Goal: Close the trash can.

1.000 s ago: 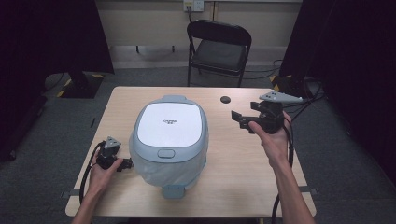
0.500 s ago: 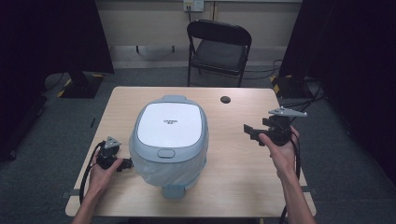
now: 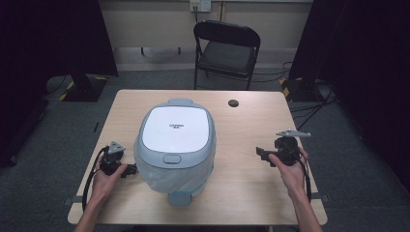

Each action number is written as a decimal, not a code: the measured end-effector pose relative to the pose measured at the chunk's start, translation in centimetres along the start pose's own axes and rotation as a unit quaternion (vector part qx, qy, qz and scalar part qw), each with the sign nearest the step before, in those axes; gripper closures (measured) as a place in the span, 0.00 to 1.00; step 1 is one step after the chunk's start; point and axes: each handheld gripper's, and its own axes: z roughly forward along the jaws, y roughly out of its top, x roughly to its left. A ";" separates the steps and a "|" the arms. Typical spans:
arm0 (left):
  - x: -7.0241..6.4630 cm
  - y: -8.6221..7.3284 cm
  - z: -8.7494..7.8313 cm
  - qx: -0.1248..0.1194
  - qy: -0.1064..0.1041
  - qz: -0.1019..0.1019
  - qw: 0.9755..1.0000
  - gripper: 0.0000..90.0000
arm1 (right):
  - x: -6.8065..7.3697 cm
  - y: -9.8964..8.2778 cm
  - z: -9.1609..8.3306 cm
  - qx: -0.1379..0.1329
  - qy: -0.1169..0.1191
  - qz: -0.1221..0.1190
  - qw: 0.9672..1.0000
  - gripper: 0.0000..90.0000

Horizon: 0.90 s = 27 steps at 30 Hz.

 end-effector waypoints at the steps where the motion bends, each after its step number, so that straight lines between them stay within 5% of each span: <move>1: 0.0 0.0 0.0 0.000 0.000 0.000 1.000 0.09 | -0.2 -0.4 0.2 0.006 -0.003 0.004 1.000 0.19; 6: 0.0 0.0 0.0 0.000 0.001 0.000 1.000 0.09 | -1.3 -2.8 1.7 0.032 -0.028 0.007 0.999 0.19; 16: 0.0 0.0 0.0 0.000 0.002 -0.001 1.000 0.09 | -2.1 -4.9 3.3 0.065 -0.067 0.003 0.996 0.17; 24: 0.0 0.0 0.0 0.000 0.003 -0.001 1.000 0.09 | -1.9 -6.3 3.5 0.009 -0.079 -0.005 0.997 0.13; 27: 0.0 0.0 0.0 0.000 0.002 -0.001 1.000 0.09 | -1.9 -6.3 3.5 0.009 -0.080 -0.005 0.997 0.13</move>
